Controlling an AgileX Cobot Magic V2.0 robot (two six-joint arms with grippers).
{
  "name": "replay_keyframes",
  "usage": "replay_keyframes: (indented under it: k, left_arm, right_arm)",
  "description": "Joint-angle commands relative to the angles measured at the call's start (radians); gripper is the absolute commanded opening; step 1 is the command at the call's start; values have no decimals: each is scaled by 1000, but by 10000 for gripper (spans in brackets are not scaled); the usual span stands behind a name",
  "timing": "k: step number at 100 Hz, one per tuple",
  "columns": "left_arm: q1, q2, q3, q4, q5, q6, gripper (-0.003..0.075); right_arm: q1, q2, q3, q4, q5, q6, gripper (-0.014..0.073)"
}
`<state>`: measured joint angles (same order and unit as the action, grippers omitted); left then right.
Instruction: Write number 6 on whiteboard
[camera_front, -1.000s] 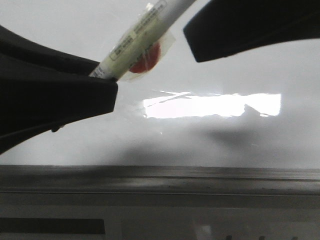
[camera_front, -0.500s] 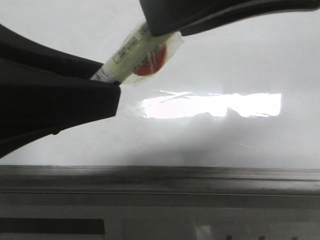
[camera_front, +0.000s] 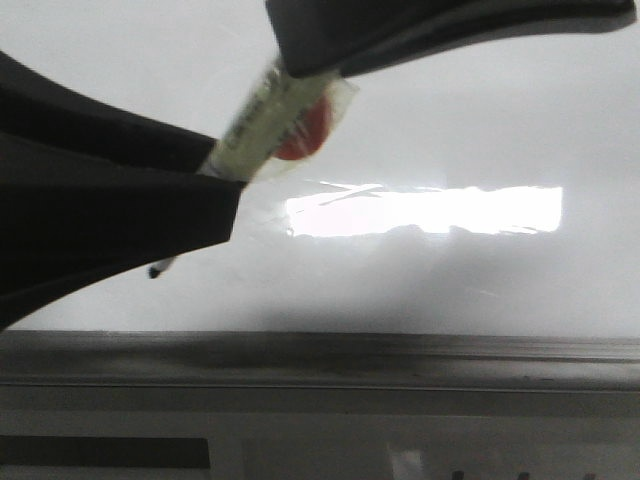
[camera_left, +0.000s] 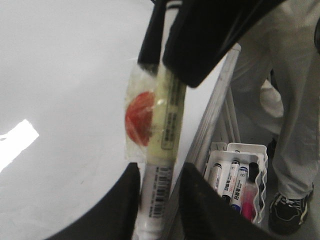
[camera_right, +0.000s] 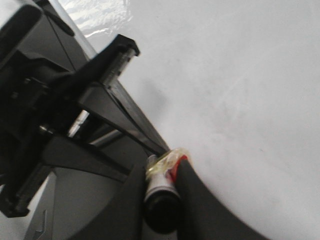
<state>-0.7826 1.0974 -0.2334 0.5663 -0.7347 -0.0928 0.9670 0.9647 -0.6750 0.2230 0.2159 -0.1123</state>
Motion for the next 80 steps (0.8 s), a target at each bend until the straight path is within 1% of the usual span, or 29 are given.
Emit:
replay_keyframes:
  k: [1, 5, 10, 20, 27, 35, 45, 54, 65, 80]
  left_arm:
    - [-7, -11, -31, -101, -80, -13, 394]
    - [-7, -16, -31, -139, -66, -13, 456]
    - [-7, -35, -31, -194, -60, -13, 482]
    - [-7, -97, -31, -254, -55, -9, 462]
    - [-7, -158, -31, -263, -12, 18, 440]
    - [-5, -233, -31, -302, 102, 44, 419]
    - [18, -318, -31, -397, 262, 74, 415]
    - [48, -380, -31, -407, 358, 83, 405]
    - [73, -418, -31, -407, 368, 83, 405]
    - [78, -421, -31, -407, 366, 83, 405]
  right_arm:
    - [-9, -6, -31, -18, -71, 4, -69]
    - [-13, -6, -31, -7, -73, 13, -61]
    - [-23, -6, -31, 10, -75, 18, -59]
    - [-59, -6, -32, 39, -77, 18, -59]
    - [-88, -6, -39, 53, -79, 18, -59]
    - [-129, -6, -63, 90, -73, 18, -59]
    - [-164, -6, -111, 92, -69, 18, -59]
    - [-197, 11, -167, 92, -57, 18, -59]
    - [-230, 62, -246, 70, -21, 18, -59]
    - [-268, 141, -338, 29, -21, 18, -59]
